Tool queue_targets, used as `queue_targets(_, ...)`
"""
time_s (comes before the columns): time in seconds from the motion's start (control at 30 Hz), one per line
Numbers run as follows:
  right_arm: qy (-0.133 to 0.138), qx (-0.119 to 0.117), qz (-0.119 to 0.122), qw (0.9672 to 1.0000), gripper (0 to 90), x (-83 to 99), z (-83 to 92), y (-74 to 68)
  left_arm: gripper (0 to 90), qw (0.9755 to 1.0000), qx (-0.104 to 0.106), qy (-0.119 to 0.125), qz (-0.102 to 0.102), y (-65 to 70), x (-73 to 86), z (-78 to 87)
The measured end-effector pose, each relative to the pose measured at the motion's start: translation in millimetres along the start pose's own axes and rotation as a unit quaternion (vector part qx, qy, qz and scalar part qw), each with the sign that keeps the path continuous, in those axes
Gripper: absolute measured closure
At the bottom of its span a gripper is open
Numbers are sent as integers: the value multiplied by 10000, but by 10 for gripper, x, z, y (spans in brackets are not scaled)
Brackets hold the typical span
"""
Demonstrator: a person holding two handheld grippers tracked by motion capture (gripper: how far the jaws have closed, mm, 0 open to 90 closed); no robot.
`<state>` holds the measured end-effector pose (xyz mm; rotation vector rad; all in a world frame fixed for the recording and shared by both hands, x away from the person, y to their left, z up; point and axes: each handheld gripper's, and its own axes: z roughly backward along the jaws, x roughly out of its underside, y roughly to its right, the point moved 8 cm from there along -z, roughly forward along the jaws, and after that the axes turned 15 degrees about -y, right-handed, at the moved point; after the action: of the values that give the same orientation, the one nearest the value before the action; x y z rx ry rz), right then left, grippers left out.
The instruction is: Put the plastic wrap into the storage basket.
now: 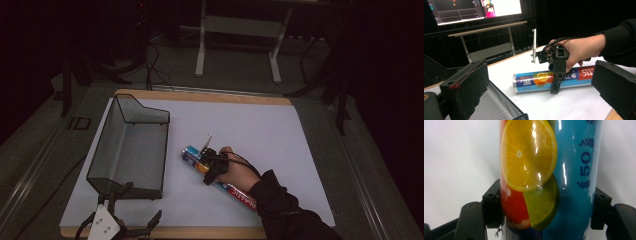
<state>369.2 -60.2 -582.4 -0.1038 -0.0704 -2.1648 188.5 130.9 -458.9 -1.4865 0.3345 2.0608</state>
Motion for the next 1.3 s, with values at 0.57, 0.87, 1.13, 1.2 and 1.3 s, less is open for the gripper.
queue_targets(0.57,901,-208,-250,9954,317,-33,346,69,17,10000,-3,-12,-8,0,4,-6)
queue_targets(0.87,1506,-262,-339,9877,317,55,574,115,17,10000,-13,-1,-2,-1,3,-2)
queue_targets(1.13,2132,-127,-403,9761,318,272,878,170,17,10000,-16,-12,-7,1,4,-6)
queue_targets(1.2,2302,3,-406,9723,318,335,992,190,17,10000,-26,-23,-12,1,5,-10)
queue_targets(1.3,2498,192,-443,9671,318,385,1135,228,17,10000,-20,-25,-19,6,5,-14)
